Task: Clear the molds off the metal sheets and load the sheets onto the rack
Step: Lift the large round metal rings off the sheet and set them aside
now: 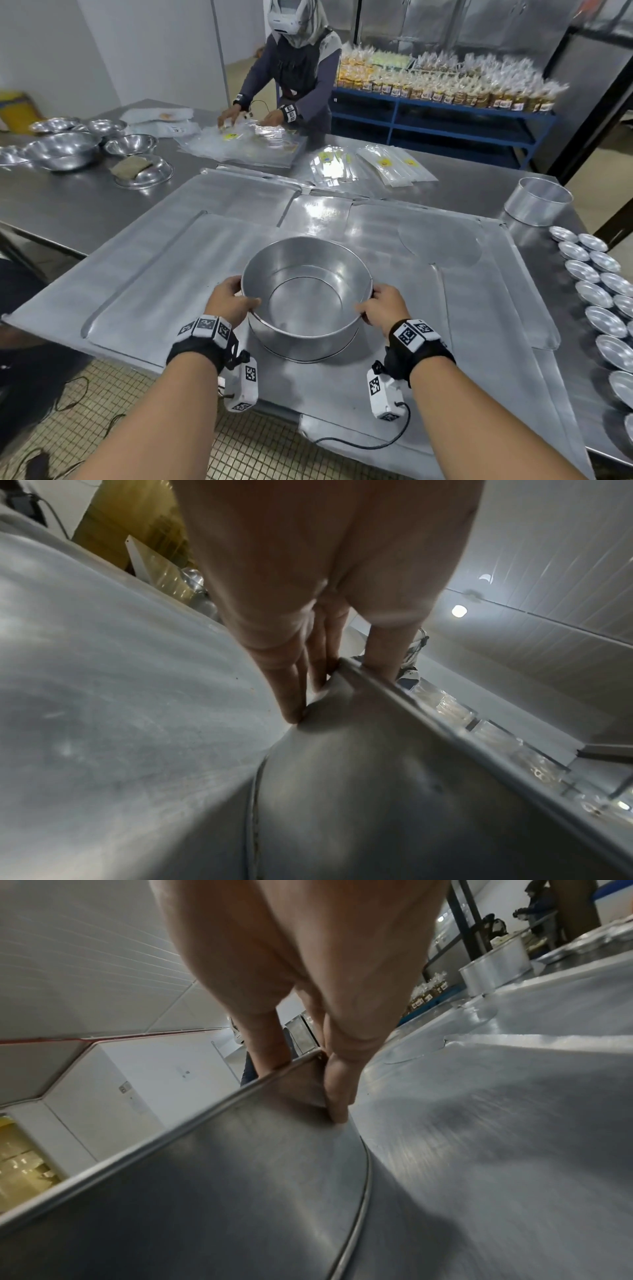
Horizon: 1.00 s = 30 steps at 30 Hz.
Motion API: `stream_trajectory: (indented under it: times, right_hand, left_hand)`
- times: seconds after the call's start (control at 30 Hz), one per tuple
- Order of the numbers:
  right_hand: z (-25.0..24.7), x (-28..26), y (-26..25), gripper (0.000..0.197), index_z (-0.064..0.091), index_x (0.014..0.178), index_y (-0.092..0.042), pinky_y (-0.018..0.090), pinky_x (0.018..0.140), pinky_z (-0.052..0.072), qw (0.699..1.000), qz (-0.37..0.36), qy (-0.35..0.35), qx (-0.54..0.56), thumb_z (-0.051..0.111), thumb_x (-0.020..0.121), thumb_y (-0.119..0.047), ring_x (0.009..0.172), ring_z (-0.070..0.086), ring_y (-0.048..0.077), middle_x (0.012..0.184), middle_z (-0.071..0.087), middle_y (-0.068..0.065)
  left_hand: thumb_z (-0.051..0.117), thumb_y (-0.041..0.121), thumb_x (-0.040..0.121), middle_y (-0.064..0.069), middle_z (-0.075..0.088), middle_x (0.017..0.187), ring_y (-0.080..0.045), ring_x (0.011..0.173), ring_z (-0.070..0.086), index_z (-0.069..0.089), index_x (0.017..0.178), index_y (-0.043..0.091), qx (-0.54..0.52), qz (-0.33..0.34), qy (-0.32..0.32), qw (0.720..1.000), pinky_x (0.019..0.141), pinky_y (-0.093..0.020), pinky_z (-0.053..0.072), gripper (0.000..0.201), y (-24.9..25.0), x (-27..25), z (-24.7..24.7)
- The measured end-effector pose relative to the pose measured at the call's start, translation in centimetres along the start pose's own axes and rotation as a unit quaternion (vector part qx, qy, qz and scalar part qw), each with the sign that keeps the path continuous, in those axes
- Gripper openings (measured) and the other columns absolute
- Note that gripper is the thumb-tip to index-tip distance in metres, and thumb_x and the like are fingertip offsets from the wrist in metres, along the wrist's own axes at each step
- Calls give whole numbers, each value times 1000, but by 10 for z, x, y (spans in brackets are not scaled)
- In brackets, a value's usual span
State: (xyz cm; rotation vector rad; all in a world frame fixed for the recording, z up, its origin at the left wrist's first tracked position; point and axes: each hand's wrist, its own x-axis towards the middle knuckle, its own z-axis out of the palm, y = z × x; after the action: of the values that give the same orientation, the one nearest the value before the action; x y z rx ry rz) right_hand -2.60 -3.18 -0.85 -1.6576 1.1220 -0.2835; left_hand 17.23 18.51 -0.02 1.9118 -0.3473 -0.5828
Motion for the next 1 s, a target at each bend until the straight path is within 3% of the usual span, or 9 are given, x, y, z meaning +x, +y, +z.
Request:
stream_trajectory:
  times: [0.1, 0.2, 0.4, 0.5, 0.63, 0.73, 0.83, 0.93, 1.0]
  right_hand:
    - [-9, -8, -13, 26, 69, 77, -21, 48, 75, 60, 999, 3, -28, -31, 70, 54, -9, 76, 65, 28, 84, 73, 8]
    - [-25, -13, -21, 18, 71, 90, -21, 39, 71, 59, 992, 18, -87, -92, 75, 73, -17, 78, 67, 23, 97, 74, 10]
    - [-74, 7, -31, 48, 64, 120, -2, 32, 70, 53, 964, 29, -121, -234, 74, 85, -33, 92, 73, 26, 115, 70, 16]
    - [-109, 29, -35, 40, 64, 106, -5, 24, 60, 44, 945, 30, -108, -307, 75, 85, -37, 96, 71, 30, 105, 70, 12]
    - [-160, 66, -34, 45, 68, 106, -2, 24, 74, 41, 916, 35, -79, -392, 73, 85, -42, 90, 62, 28, 103, 65, 13]
    - [-199, 99, -25, 40, 68, 99, -2, 26, 74, 44, 905, 55, -59, -418, 73, 85, -40, 92, 63, 29, 92, 59, 10]
    - [-234, 137, -17, 37, 68, 107, -5, 31, 83, 50, 903, 70, -39, -422, 71, 88, -37, 104, 66, 29, 99, 64, 11]
    - [-259, 181, -6, 28, 59, 78, -12, 28, 75, 47, 908, 93, -11, -409, 76, 81, -34, 100, 66, 29, 85, 59, 5]
    - [-272, 206, -1, 38, 48, 66, -15, 27, 71, 45, 914, 108, -6, -391, 80, 77, -34, 90, 64, 27, 73, 54, 1]
  left_hand:
    - [74, 11, 63, -13, 71, 89, -33, 90, 69, 70, 96, 7, 200, -53, -31, 978, 76, -39, 56, 34, 24, 12, -2]
    - [74, 18, 77, -17, 67, 103, -33, 97, 64, 64, 108, 0, 350, -74, -55, 932, 74, -33, 49, 37, 58, 22, 10]
    - [66, 29, 85, -14, 66, 101, -31, 89, 61, 65, 95, 8, 496, 42, -92, 862, 68, -29, 42, 23, 134, 39, 83]
    - [69, 39, 83, -6, 63, 95, -26, 86, 57, 59, 80, 13, 530, 83, -147, 831, 71, -28, 41, 27, 169, 50, 137]
    - [69, 42, 84, -4, 61, 91, -27, 86, 57, 58, 87, 15, 533, 128, -185, 816, 71, -30, 42, 29, 207, 65, 212]
    - [69, 44, 84, 0, 57, 77, -24, 78, 56, 52, 71, 15, 528, 122, -204, 815, 68, -31, 43, 36, 224, 87, 267]
    - [68, 52, 79, -1, 62, 88, -24, 79, 57, 50, 66, 20, 542, 117, -224, 802, 72, -32, 47, 40, 233, 118, 318]
    - [71, 53, 77, -3, 61, 102, -24, 85, 53, 53, 76, 19, 568, 106, -239, 781, 77, -33, 47, 39, 234, 152, 360]
    - [73, 49, 78, -3, 62, 110, -22, 86, 51, 64, 99, 15, 576, 101, -246, 773, 75, -31, 43, 41, 228, 174, 385]
